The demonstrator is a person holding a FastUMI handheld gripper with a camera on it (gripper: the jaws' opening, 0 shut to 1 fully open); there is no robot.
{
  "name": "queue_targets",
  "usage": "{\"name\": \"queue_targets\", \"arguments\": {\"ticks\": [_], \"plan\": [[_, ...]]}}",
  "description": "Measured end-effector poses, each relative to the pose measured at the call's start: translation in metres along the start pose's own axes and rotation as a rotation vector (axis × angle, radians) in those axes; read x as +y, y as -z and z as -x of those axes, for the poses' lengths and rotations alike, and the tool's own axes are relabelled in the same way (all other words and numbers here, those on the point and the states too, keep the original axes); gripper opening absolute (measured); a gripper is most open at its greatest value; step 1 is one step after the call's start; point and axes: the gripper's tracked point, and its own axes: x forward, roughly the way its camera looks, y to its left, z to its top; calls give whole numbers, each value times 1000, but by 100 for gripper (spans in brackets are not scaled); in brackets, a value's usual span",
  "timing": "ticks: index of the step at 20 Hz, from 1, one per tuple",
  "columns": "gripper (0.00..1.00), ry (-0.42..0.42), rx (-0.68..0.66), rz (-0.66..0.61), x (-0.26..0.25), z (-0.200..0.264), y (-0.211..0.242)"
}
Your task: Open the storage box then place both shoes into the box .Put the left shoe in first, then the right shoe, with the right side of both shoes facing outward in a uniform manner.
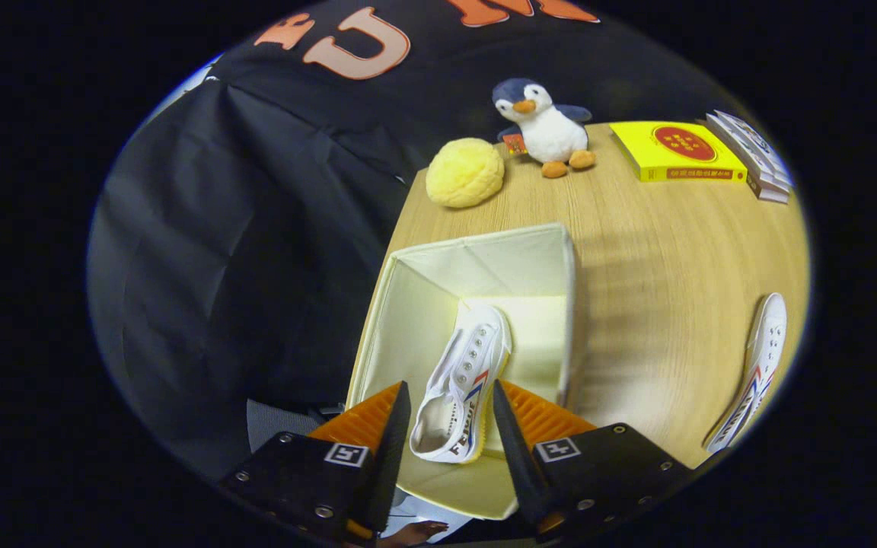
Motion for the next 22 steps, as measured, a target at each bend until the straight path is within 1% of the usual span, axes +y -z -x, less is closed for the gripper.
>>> {"name": "queue_targets", "arguments": {"ticks": [2, 4, 6, 8, 12, 14, 16, 19, 20, 21, 22], "plan": [[80, 12, -67, 46, -21, 34, -7], [89, 69, -117, 81, -61, 61, -9], [92, 152, -156, 100, -106, 83, -8], [93, 238, -154, 100, -155, 95, 8], [93, 439, -105, 91, -257, 115, 60], [93, 509, -72, 80, -297, 118, 86], [89, 547, -54, 63, -323, 117, 103], [84, 588, -42, 71, -354, 108, 116], [81, 575, -27, 62, -357, 101, 120], [80, 559, -42, 45, -358, 95, 117], [74, 553, -53, 25, -362, 90, 114]]}}
